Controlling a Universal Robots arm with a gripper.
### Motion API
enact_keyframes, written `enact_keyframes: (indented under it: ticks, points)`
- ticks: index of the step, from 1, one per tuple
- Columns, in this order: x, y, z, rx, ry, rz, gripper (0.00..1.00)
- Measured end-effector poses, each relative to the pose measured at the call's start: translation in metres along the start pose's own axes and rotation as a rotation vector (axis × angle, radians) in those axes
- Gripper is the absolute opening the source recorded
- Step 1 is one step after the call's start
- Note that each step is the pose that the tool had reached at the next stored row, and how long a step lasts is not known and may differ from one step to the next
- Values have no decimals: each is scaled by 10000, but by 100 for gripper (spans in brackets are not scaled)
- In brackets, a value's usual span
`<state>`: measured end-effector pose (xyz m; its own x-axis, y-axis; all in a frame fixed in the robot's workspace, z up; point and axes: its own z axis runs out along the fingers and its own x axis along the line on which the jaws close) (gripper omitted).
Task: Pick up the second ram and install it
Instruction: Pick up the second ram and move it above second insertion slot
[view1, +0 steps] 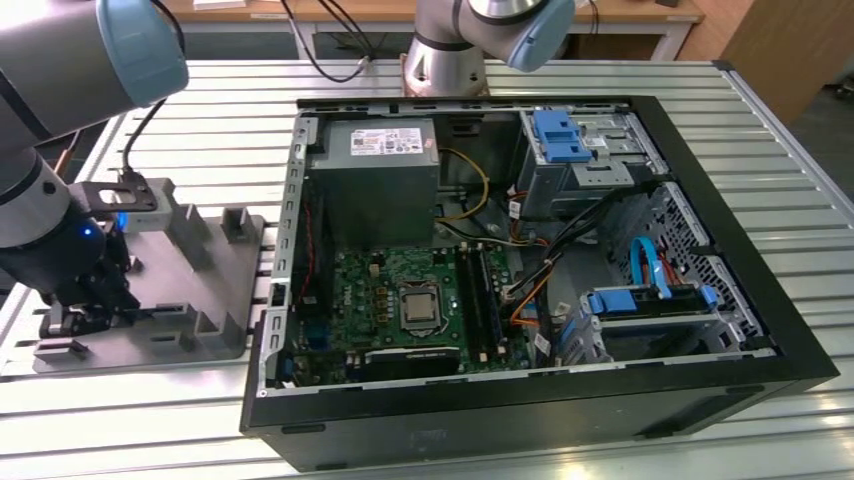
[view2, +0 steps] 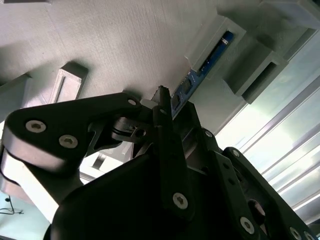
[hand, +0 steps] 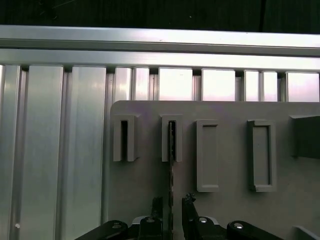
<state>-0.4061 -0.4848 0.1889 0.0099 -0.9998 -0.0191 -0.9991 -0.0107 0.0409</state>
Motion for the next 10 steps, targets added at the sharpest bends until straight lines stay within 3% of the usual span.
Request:
enact_keyframes:
  ticks: [5,10]
  points:
    - [0,0,0,0,-19,-1,14]
    - [0,0,0,1,-50,-2,14]
